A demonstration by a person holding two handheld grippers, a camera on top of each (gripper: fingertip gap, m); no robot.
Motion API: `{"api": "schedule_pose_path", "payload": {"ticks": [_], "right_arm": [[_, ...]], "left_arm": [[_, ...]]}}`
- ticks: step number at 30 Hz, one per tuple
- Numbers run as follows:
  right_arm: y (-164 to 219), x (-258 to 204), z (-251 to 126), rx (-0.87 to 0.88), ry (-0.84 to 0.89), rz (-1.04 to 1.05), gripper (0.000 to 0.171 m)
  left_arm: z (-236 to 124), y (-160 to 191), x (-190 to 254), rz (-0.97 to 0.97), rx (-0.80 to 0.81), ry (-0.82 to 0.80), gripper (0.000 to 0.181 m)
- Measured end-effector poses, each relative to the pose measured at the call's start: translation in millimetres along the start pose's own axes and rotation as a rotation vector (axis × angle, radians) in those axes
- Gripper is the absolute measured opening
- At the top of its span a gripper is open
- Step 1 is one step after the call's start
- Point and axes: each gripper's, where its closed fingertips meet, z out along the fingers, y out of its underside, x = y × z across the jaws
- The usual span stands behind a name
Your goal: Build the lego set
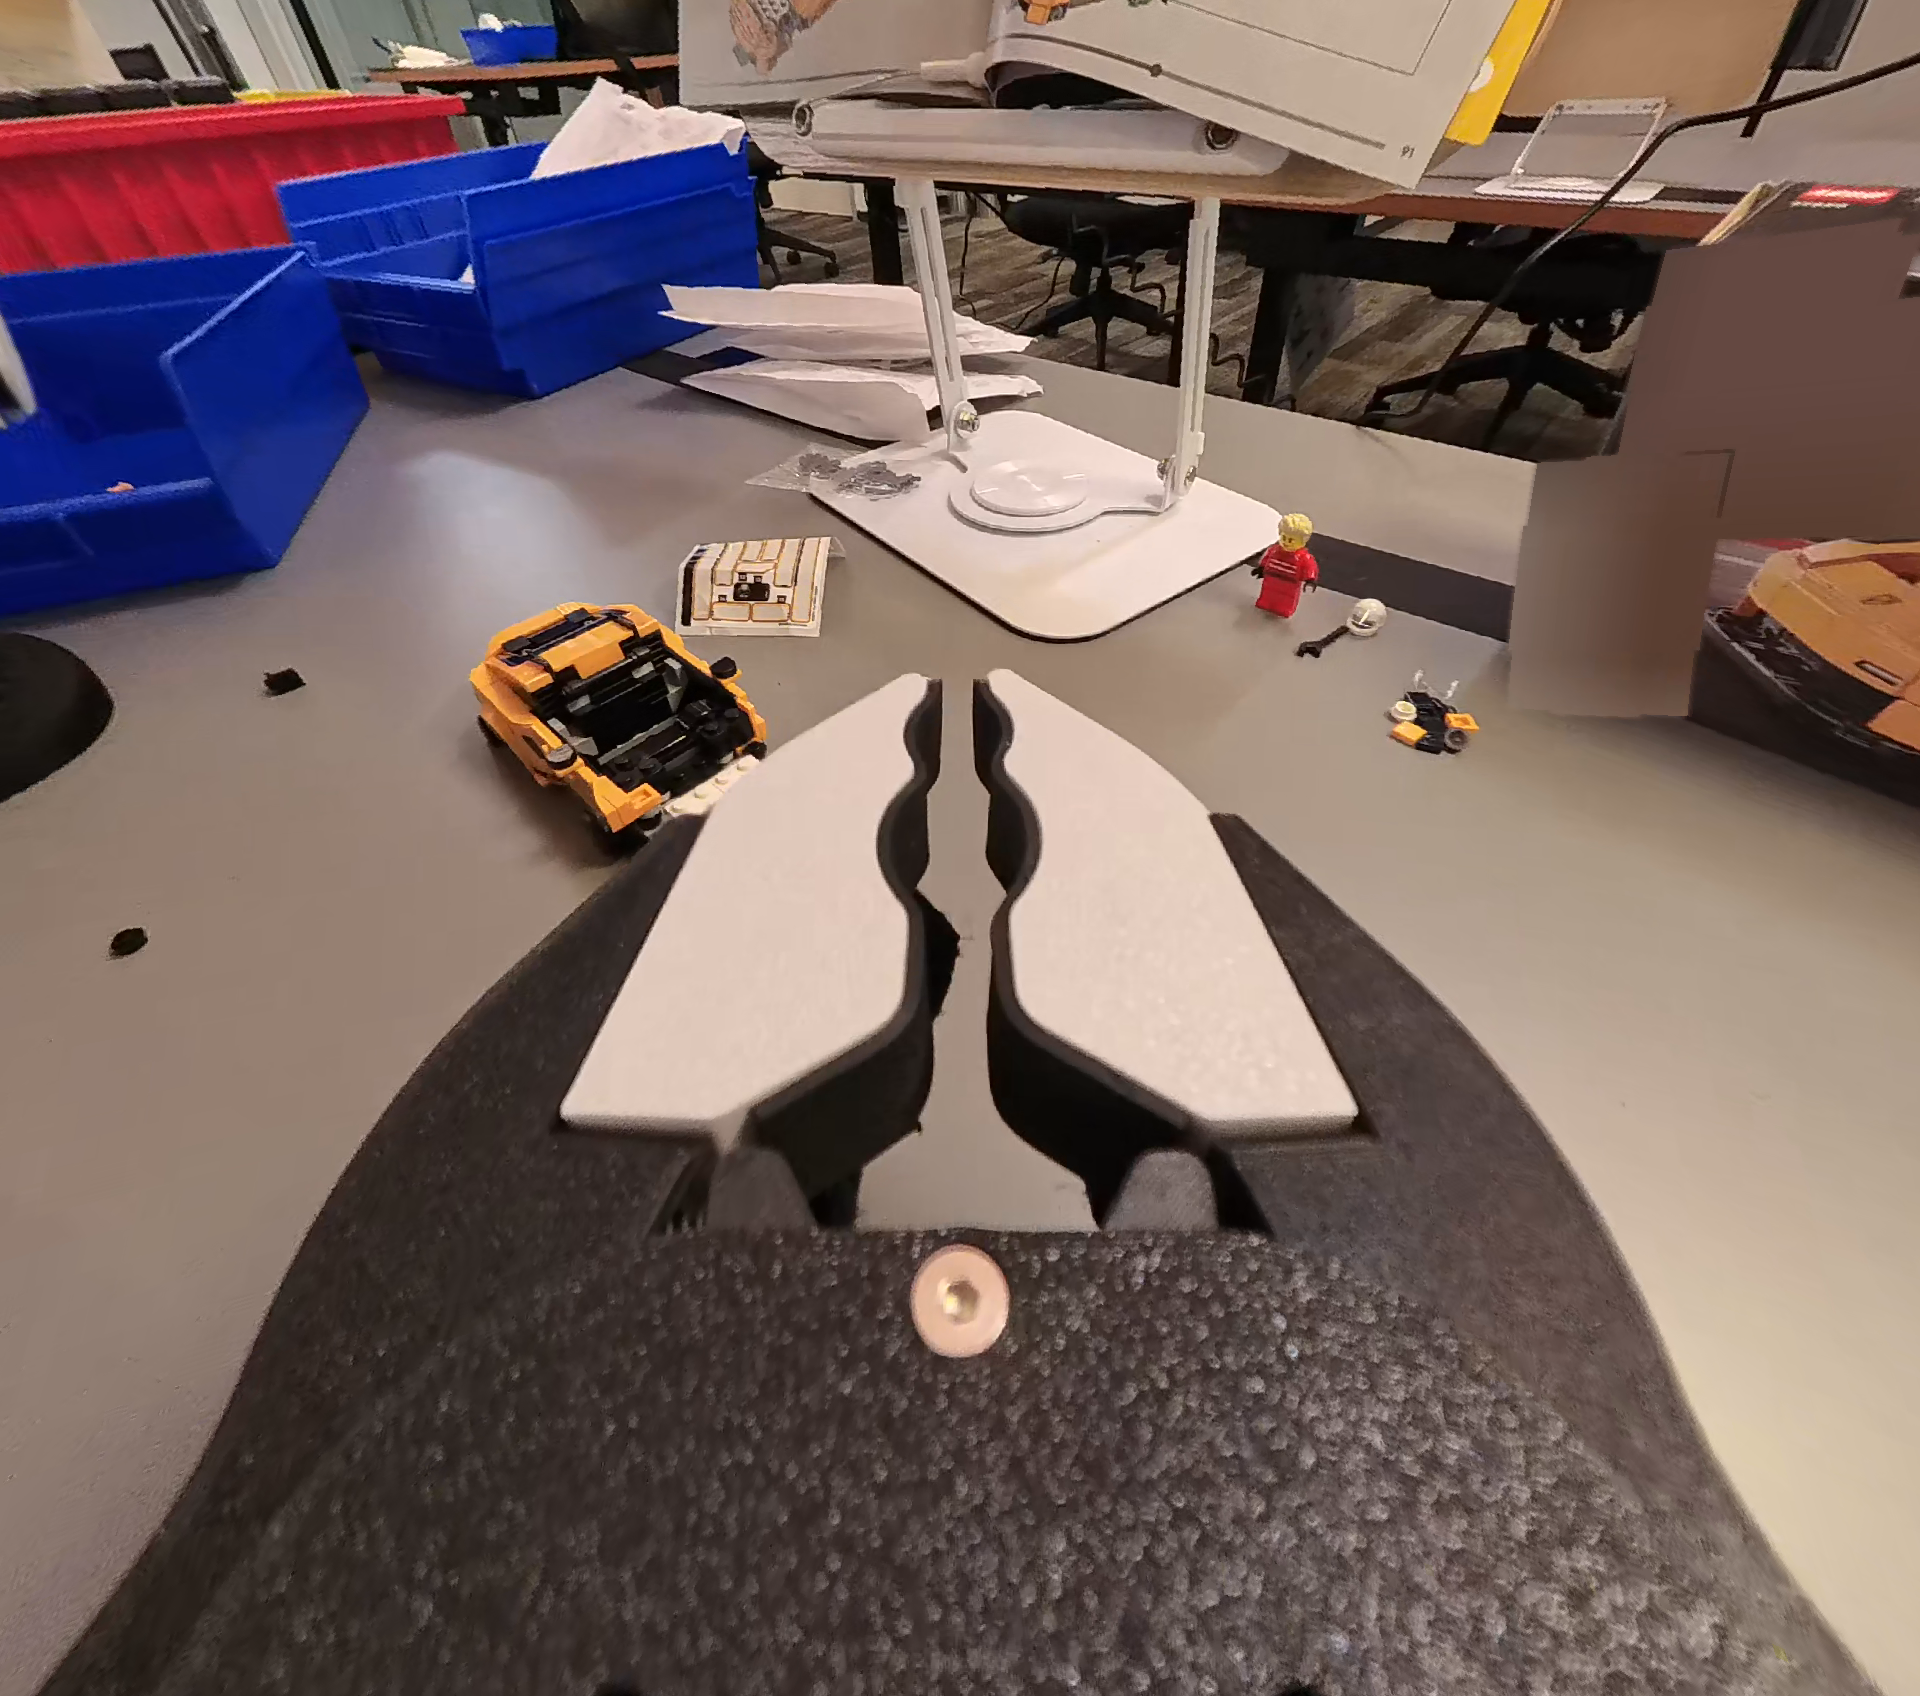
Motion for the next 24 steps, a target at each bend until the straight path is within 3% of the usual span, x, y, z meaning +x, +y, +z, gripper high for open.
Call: {"api": "schedule_pose_path", "payload": {"ticks": [5, 11, 19, 24], "right_arm": [[-5, -4, -5, 0.021, -0.013, -0.016, 0.005], [-5, -11, -9, 0.028, -0.032, -0.018, 0.004], [-4, -17, -9, 0.014, -0.056, -0.050, 0.003], [-2, -16, -8, 0.005, -0.050, -0.051, 0.003]], "left_arm": [[48, -92, 91, 0.198, 0.085, 0.127, 0.007], [114, -149, 135, 0.262, 0.092, 0.205, 0.006], [123, -156, 146, 0.290, 0.098, 0.223, 0.007], [120, -150, 153, 0.354, 0.159, 0.227, 0.025]]}}
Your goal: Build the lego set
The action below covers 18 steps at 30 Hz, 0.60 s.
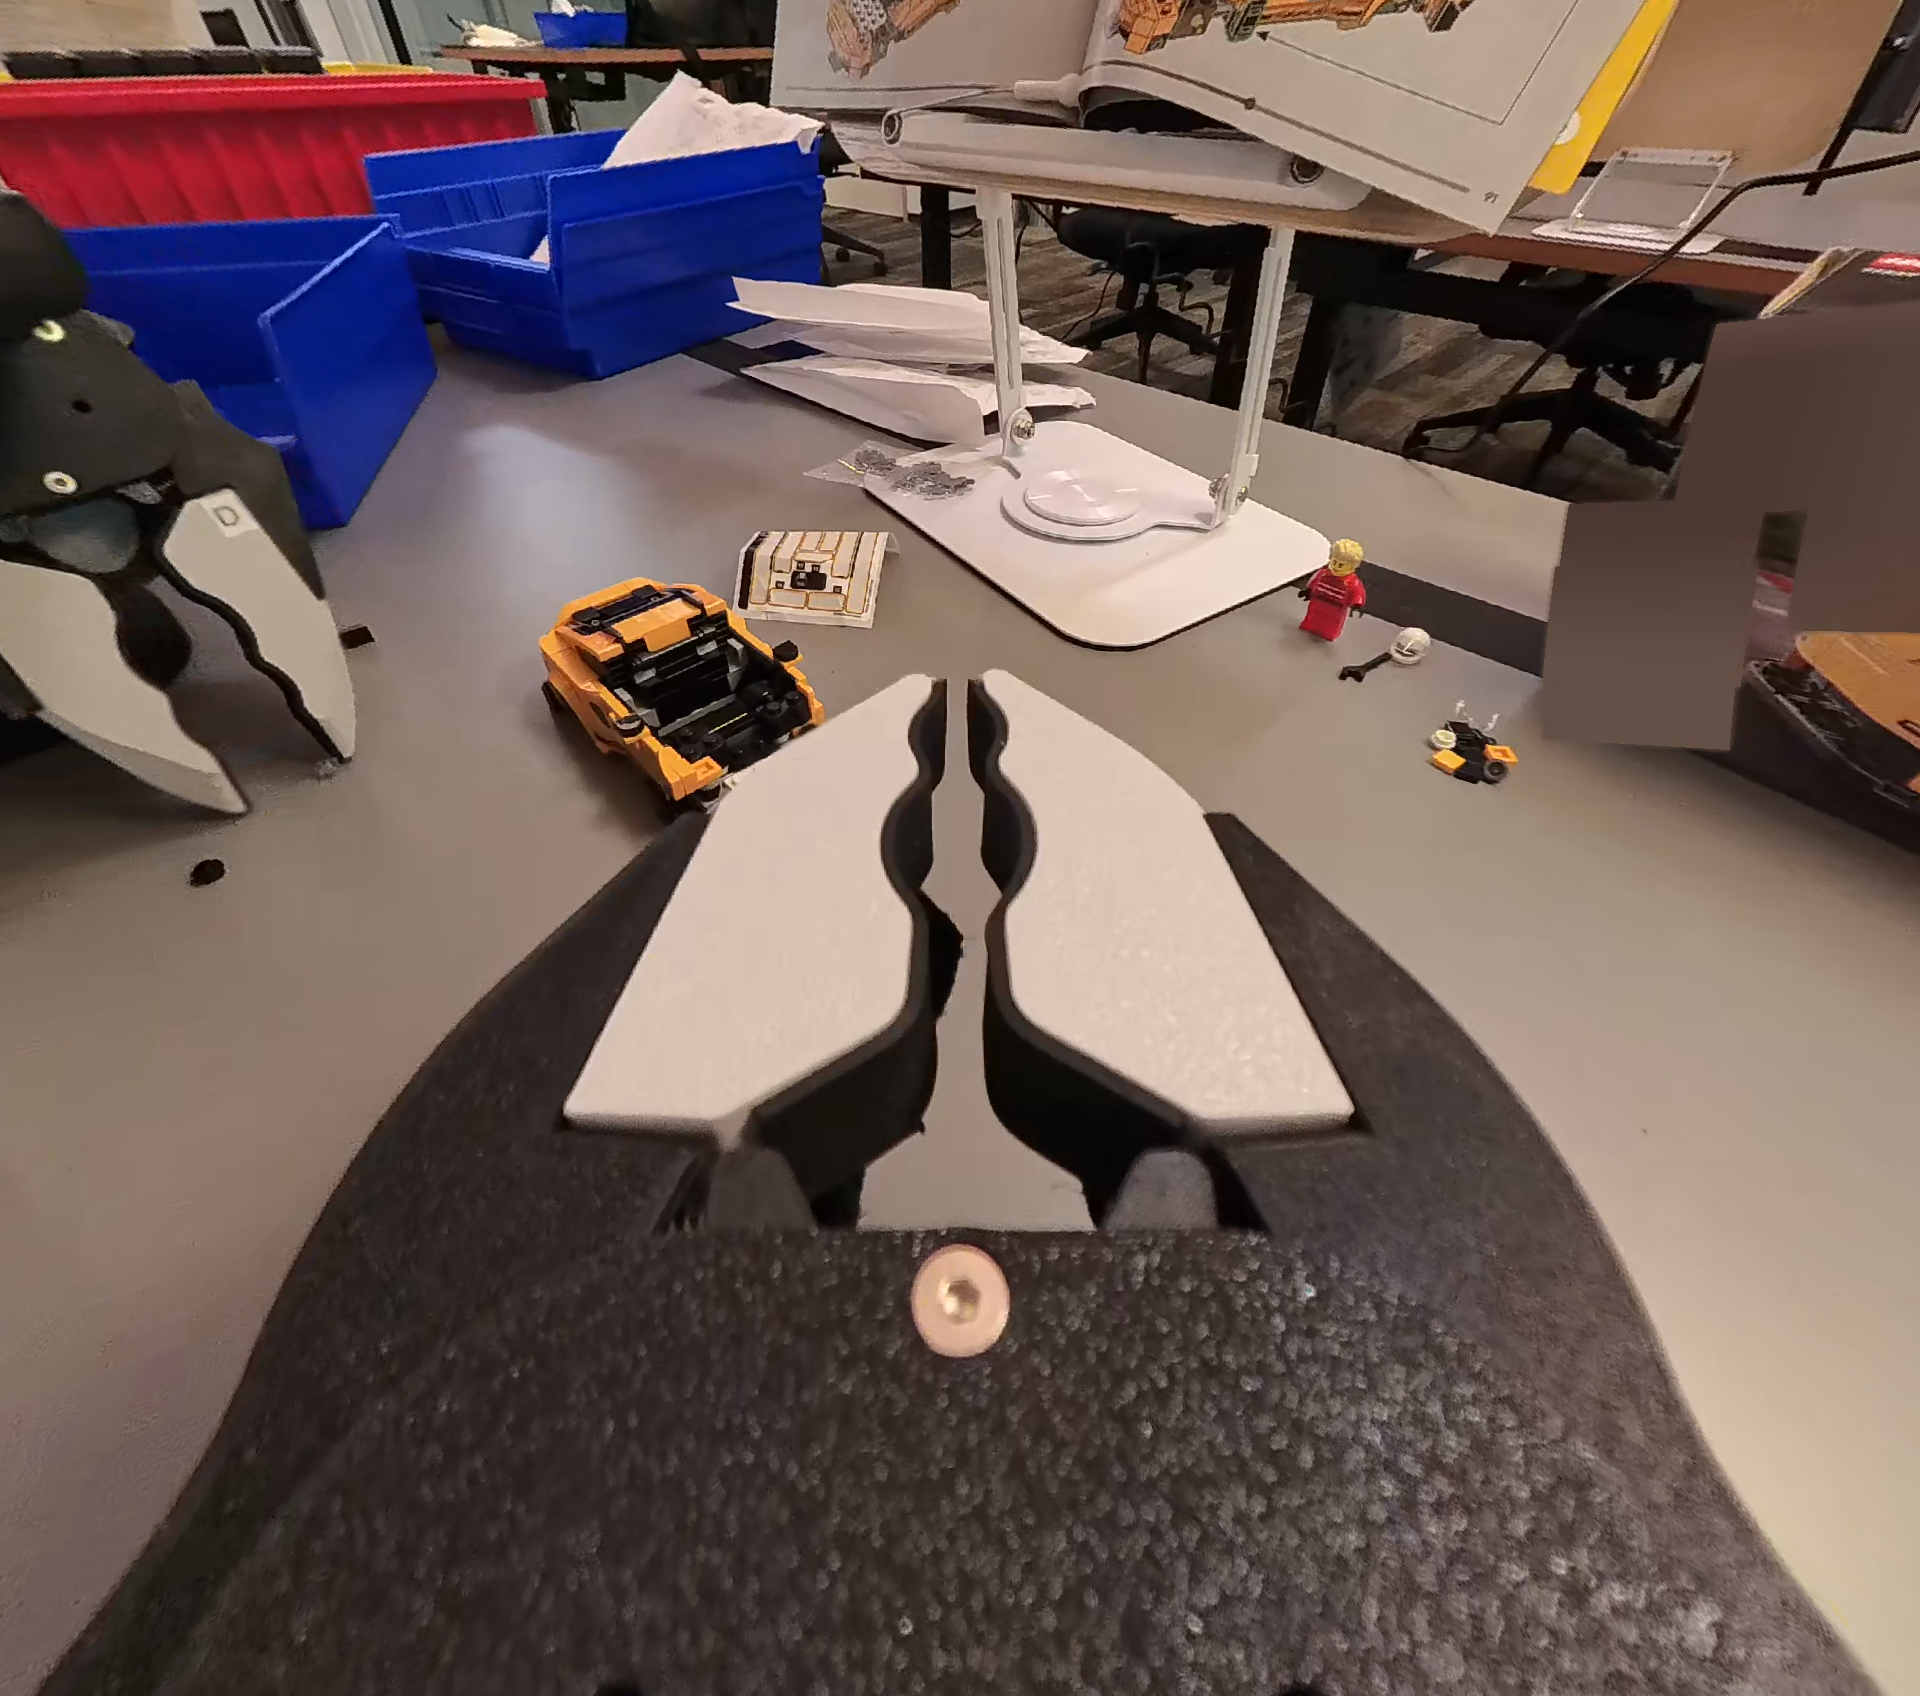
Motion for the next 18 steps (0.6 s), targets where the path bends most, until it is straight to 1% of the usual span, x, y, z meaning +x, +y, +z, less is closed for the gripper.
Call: {"api": "schedule_pose_path", "payload": {"ticks": [2, 7, 11, 12, 13, 15, 16, 18], "right_arm": [[1, -1, 1, -0.007, 0.001, -0.005, 0.003], [3, -2, 1, -0.016, -0.003, -0.013, 0.003], [3, -3, 1, -0.019, -0.009, -0.015, 0.003], [4, -3, 1, -0.019, -0.009, -0.015, 0.003], [3, -3, 1, -0.018, -0.008, -0.017, 0.003], [2, -3, 0, -0.013, -0.005, -0.017, 0.003], [2, -2, 0, -0.011, -0.003, -0.016, 0.003], [2, -2, 0, -0.011, -0.005, -0.011, 0.003]], "left_arm": [[-2, 4, 3, 0.006, 0.022, 0.002, 0.033], [-6, 15, 10, 0.000, 0.030, -0.004, 0.043], [-12, 26, 12, -0.041, 0.022, -0.001, 0.046], [-16, 31, 12, -0.051, 0.001, -0.003, 0.043], [-23, 34, 8, -0.059, -0.002, -0.030, 0.042], [-50, 36, 1, -0.092, 0.054, -0.079, 0.036], [-71, 38, -8, -0.123, 0.091, -0.128, 0.034], [-124, 50, -36, -0.206, 0.163, -0.284, 0.023]]}}
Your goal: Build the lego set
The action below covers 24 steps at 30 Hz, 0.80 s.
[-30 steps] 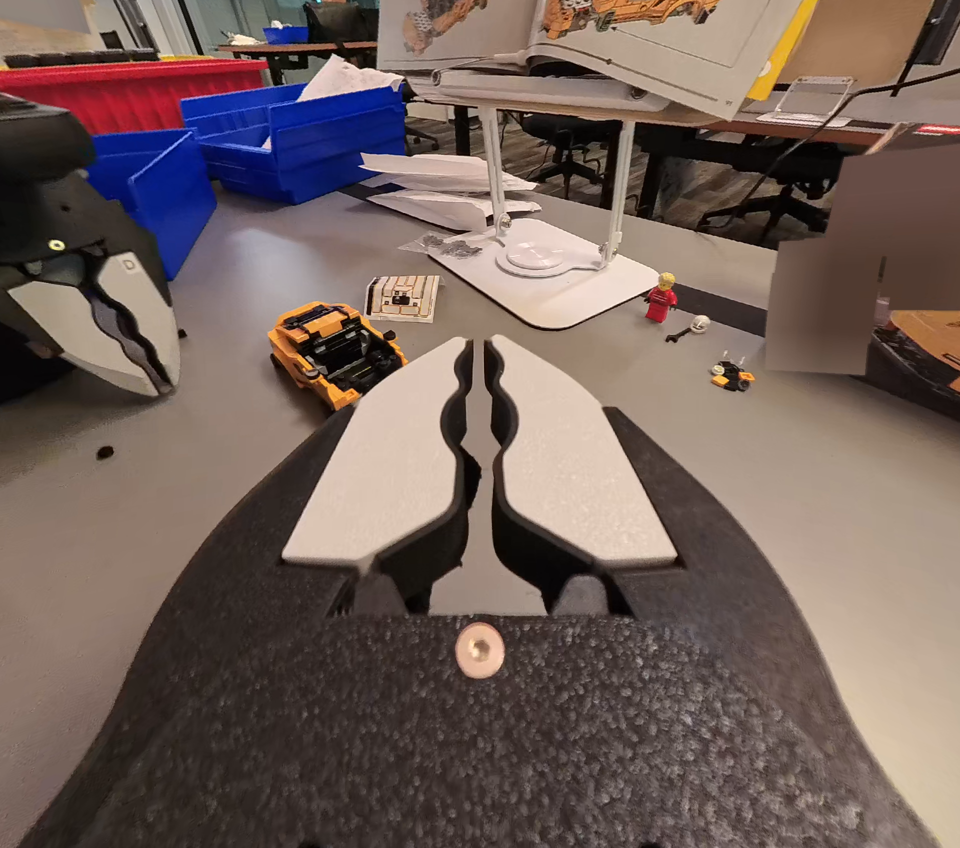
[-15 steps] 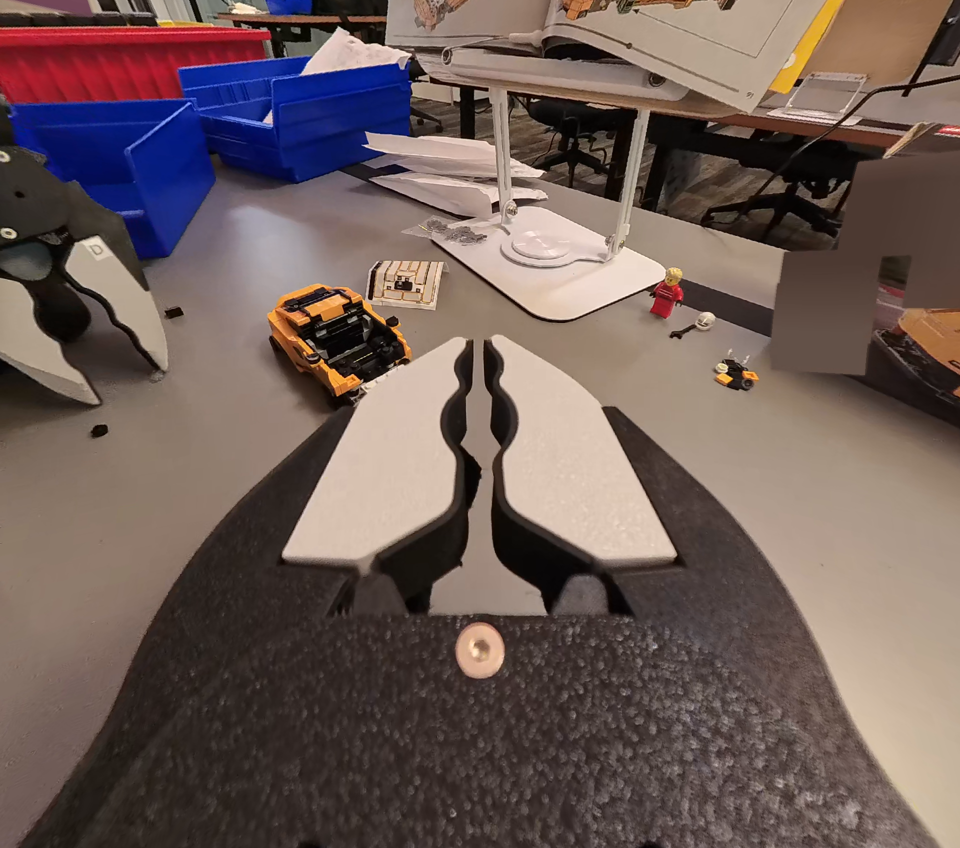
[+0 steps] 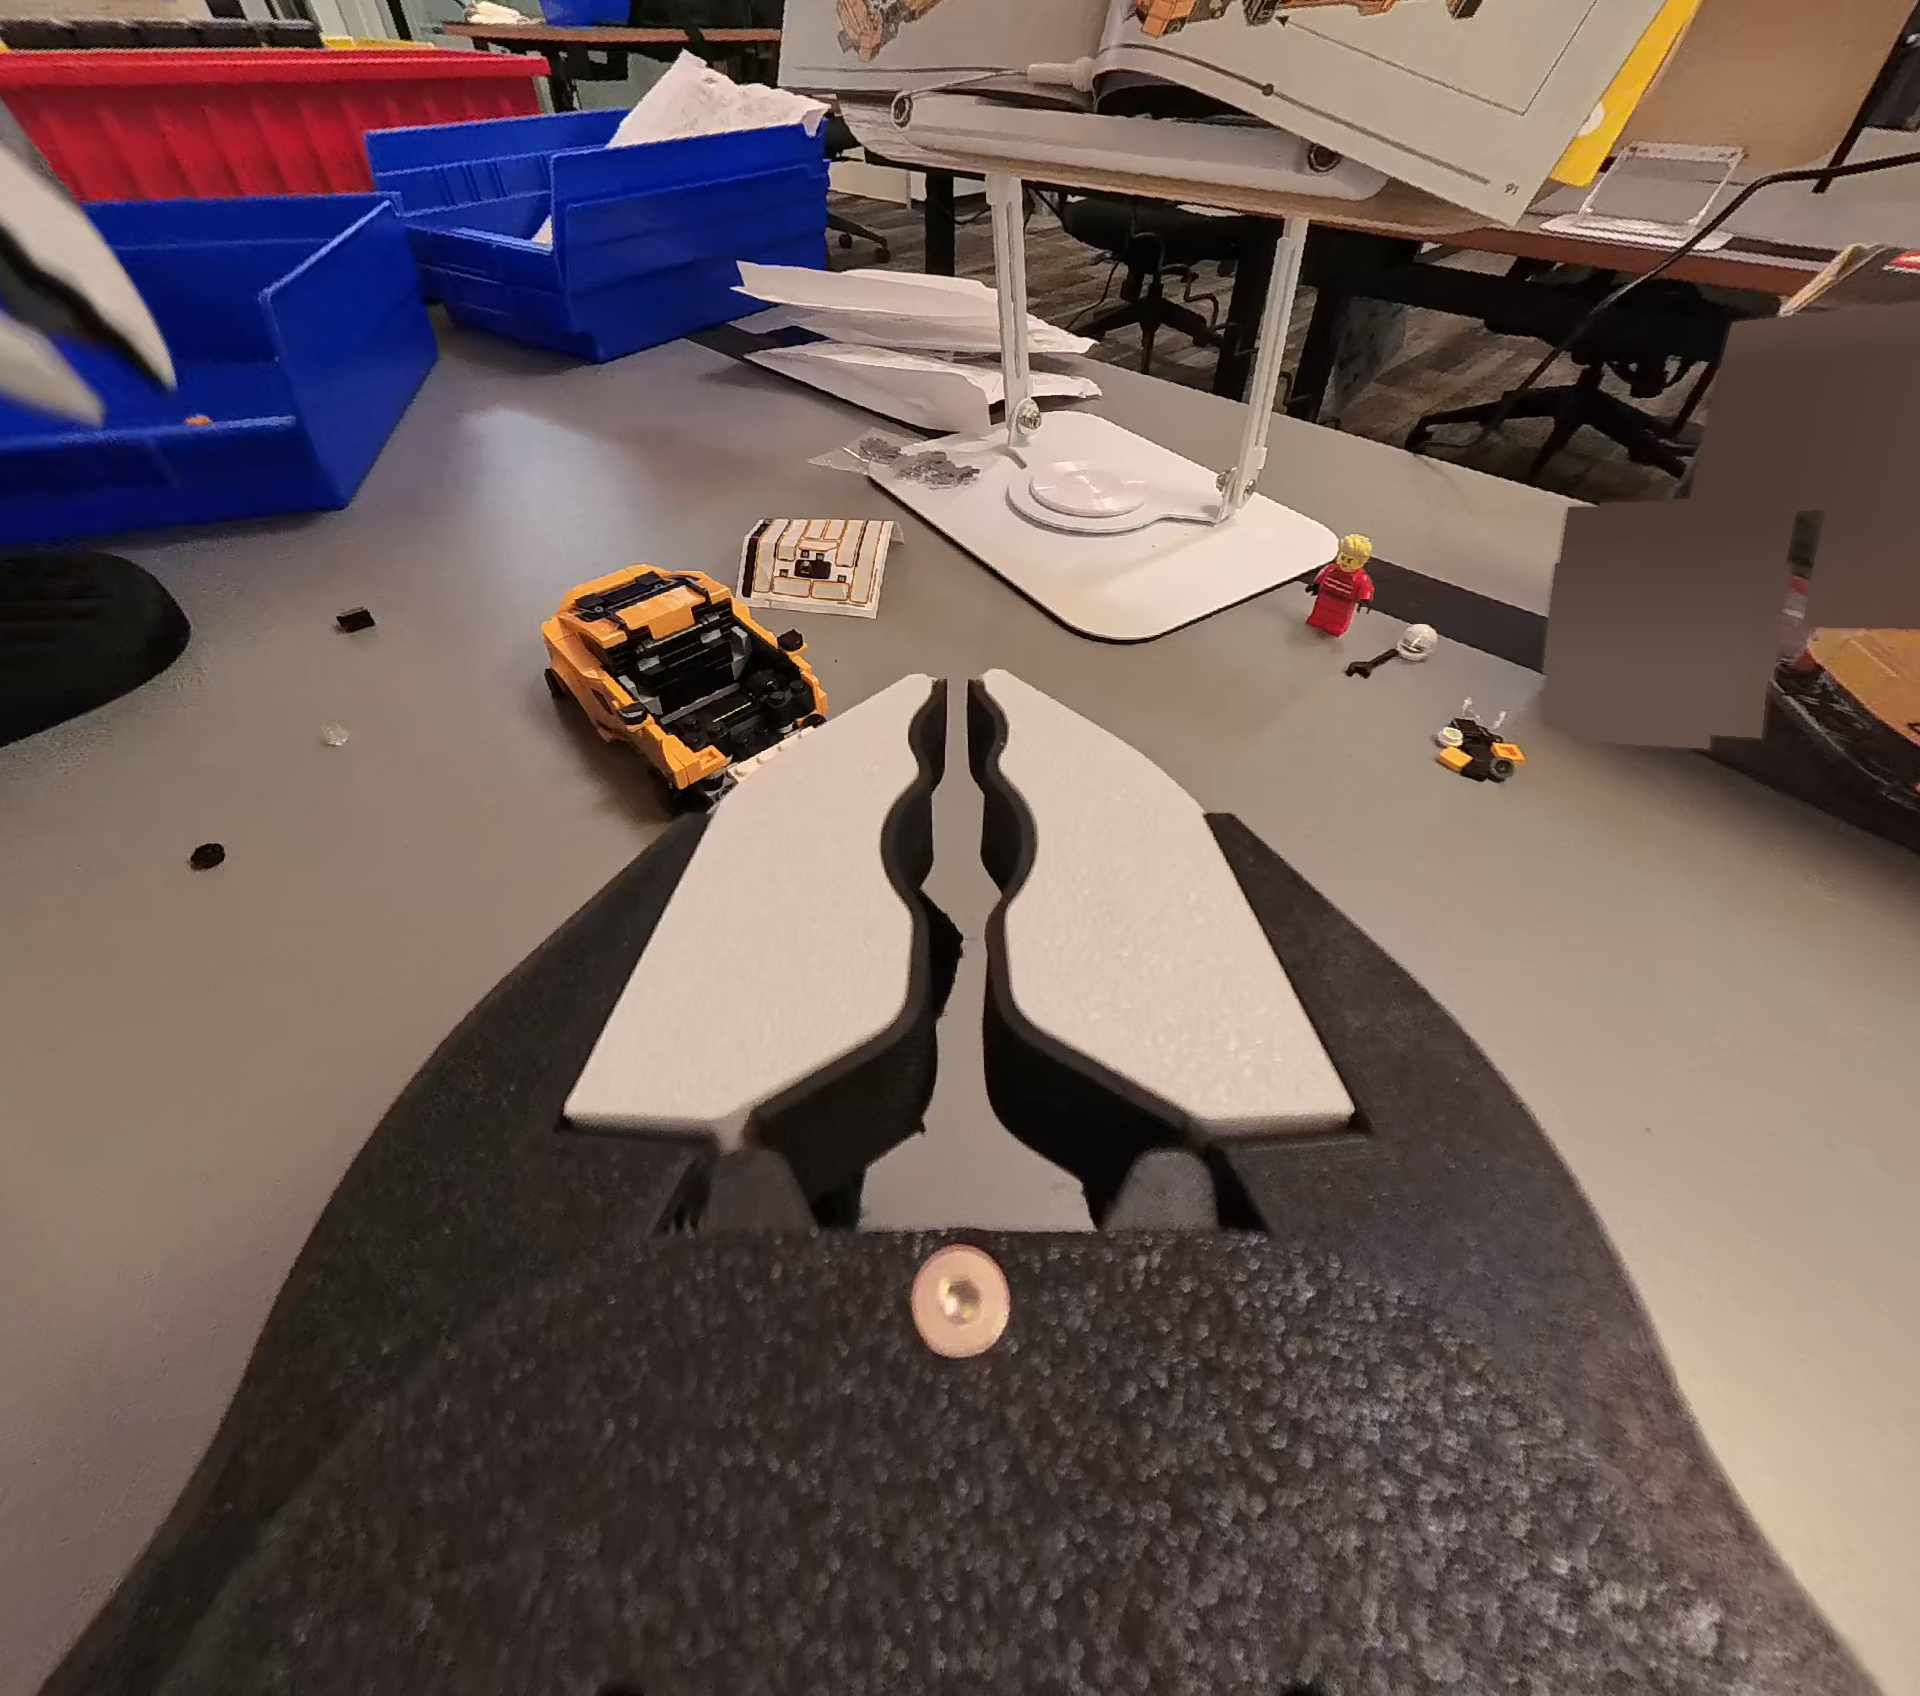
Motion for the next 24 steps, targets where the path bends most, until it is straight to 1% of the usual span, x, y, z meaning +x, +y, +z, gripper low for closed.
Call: {"api": "schedule_pose_path", "payload": {"ticks": [2, 3, 4, 5, 7, 9, 12, 15, 17, 19, 21, 24], "right_arm": [[0, -1, 1, -0.001, -0.006, 0.003, 0.003], [0, -1, 1, -0.001, -0.007, 0.002, 0.003], [0, -1, 1, -0.001, -0.008, 0.001, 0.003], [0, -2, 1, -0.002, -0.008, 0.001, 0.003], [0, -1, 1, -0.002, -0.005, 0.002, 0.003], [1, 0, 0, -0.003, 0.001, 0.002, 0.003], [4, 1, 1, -0.013, 0.006, 0.006, 0.003], [6, 1, 3, -0.022, 0.003, 0.008, 0.003], [7, 1, 3, -0.024, 0.002, 0.014, 0.003], [8, 1, 3, -0.026, -0.002, 0.020, 0.003], [8, 1, 3, -0.026, -0.003, 0.018, 0.003], [5, 1, 1, -0.015, -0.002, 0.016, 0.003]], "left_arm": [[-43, 10, -52, -0.099, 0.029, -0.186, 0.007], [-58, 24, -75, -0.136, 0.000, -0.256, 0.004], [-65, 43, -92, -0.170, -0.059, -0.283, 0.005], [-65, 65, -106, -0.212, -0.134, -0.280, 0.008], [-52, 104, -129, -0.305, -0.247, -0.259, 0.012], [-29, 129, -134, -0.404, -0.304, -0.167, 0.013], [-8, 156, -144, -0.454, -0.410, -0.168, 0.018], [6, 162, -145, -0.563, -0.420, -0.135, 0.022], [11, 167, -148, -0.589, -0.434, -0.144, 0.024], [13, 165, -151, -0.600, -0.418, -0.146, 0.021], [14, 166, -151, -0.605, -0.424, -0.144, 0.009], [8, 167, -146, -0.551, -0.464, -0.154, 0.010]]}}
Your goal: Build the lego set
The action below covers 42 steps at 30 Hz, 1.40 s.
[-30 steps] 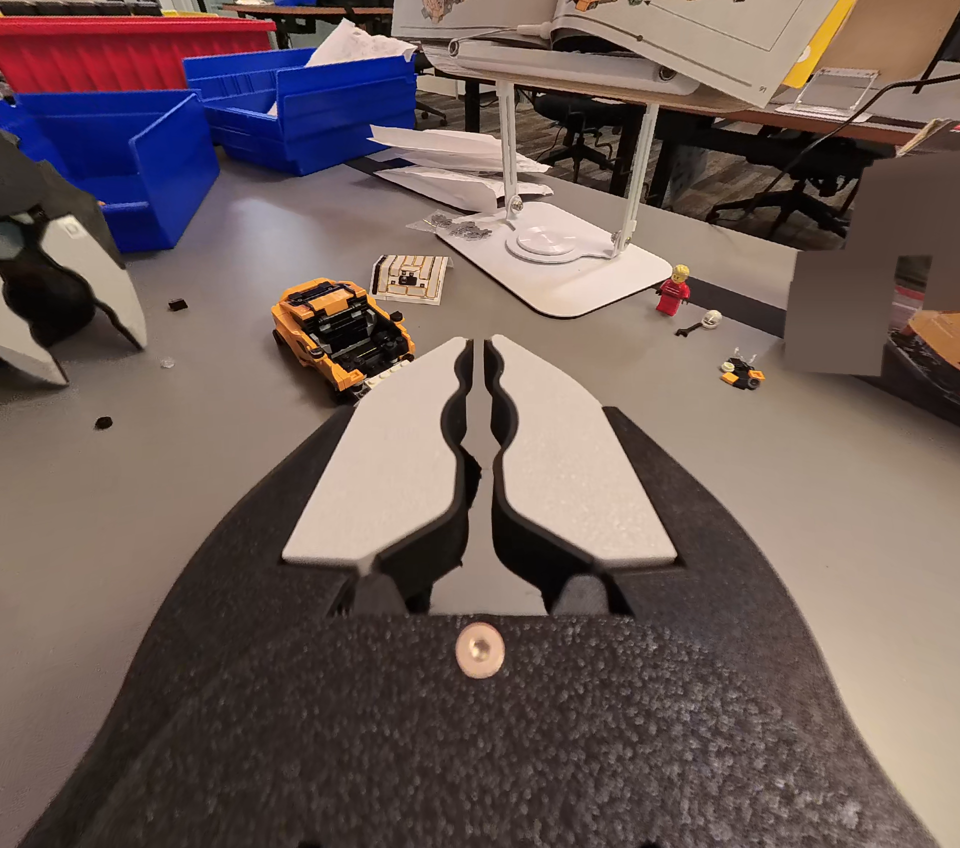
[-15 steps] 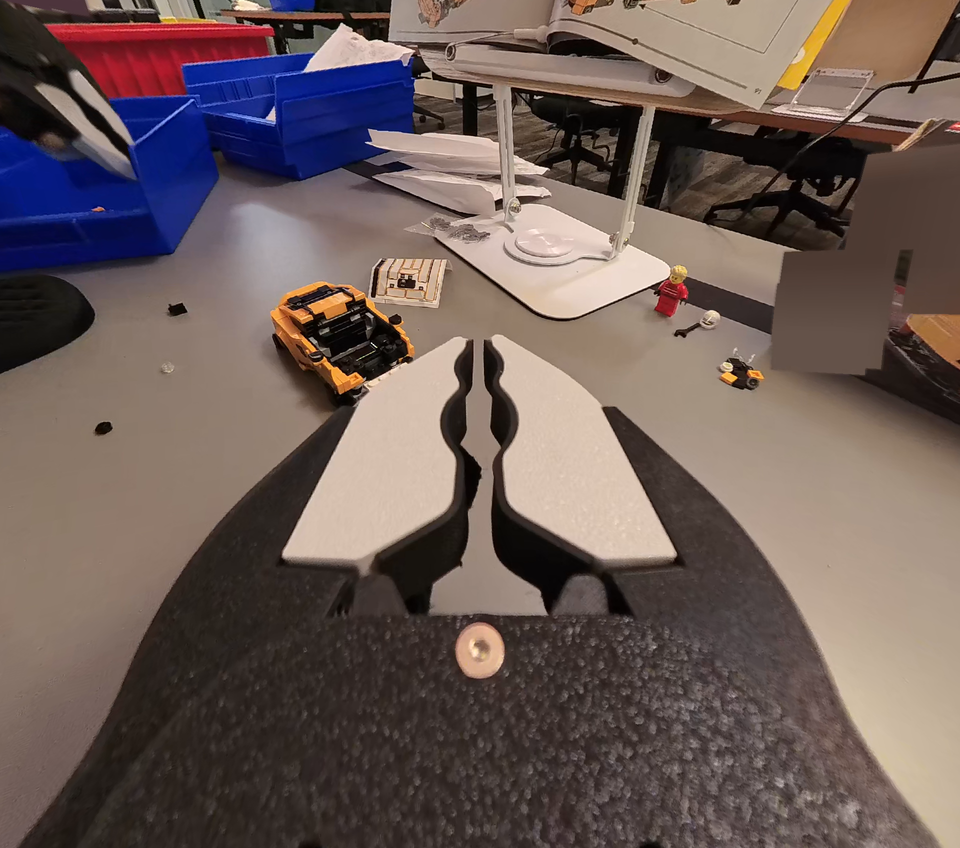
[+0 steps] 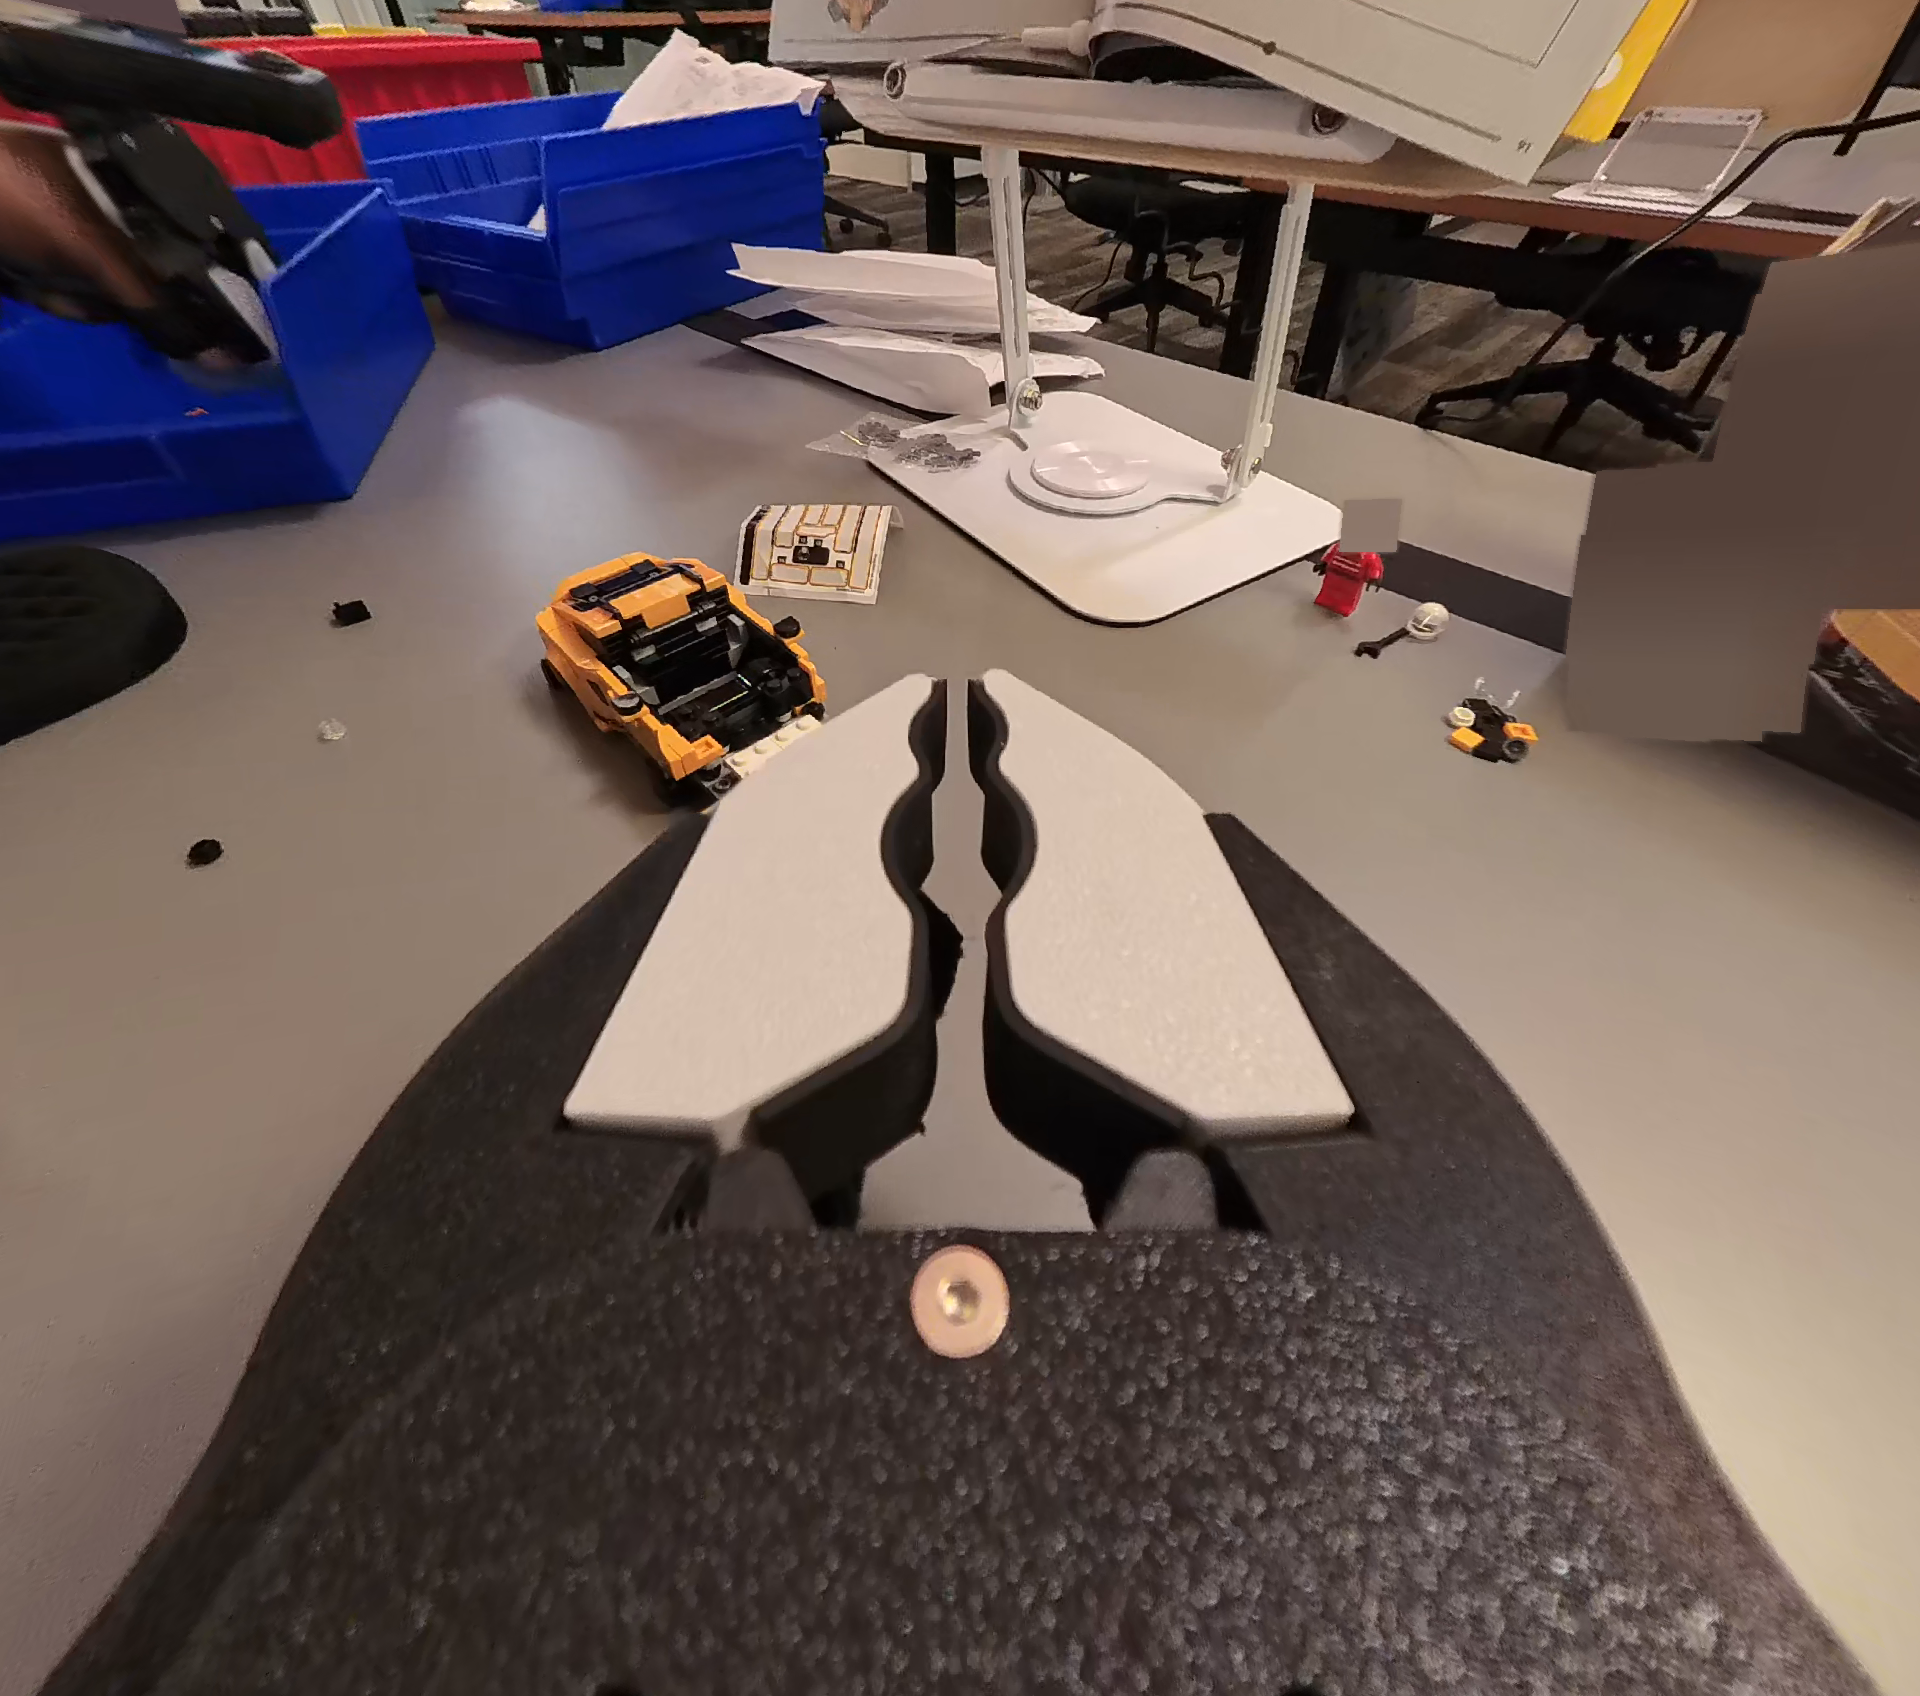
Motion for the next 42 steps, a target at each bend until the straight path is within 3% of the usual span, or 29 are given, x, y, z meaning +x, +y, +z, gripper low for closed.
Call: {"api": "schedule_pose_path", "payload": {"ticks": [4, 8, 11, 14, 16, 20, 34, 42], "right_arm": [[-4, -1, -2, 0.016, -0.002, -0.001, 0.003], [-5, -11, 1, 0.011, -0.034, -0.034, 0.003], [-12, -35, 1, 0.041, -0.095, -0.100, 0.004], [-26, -82, 1, 0.105, -0.221, -0.199, 0.007], [-28, -120, 2, 0.117, -0.318, -0.322, 0.012], [-29, -159, -2, 0.148, -0.396, -0.450, 0.025], [-20, -166, 3, 0.135, -0.343, -0.563, 0.016], [-4, -157, 19, 0.031, -0.265, -0.549, 0.015]], "left_arm": [[-63, -34, 53, 0.109, 0.240, 0.039, 0.008], [-127, -79, 190, 0.332, 0.569, 0.356, 0.007], [-125, -91, 280, 0.421, 0.639, 0.681, 0.007], [-128, -102, 348, 0.350, 0.645, 1.133, 0.007], [-131, -113, 372, 0.287, 0.625, 1.354, 0.007], [-139, -128, 391, 0.199, 0.578, 1.622, 0.007], [-119, -128, 398, 0.070, 0.489, 1.702, 0.007], [-96, -130, 384, 0.093, 0.550, 1.469, 0.012]]}}
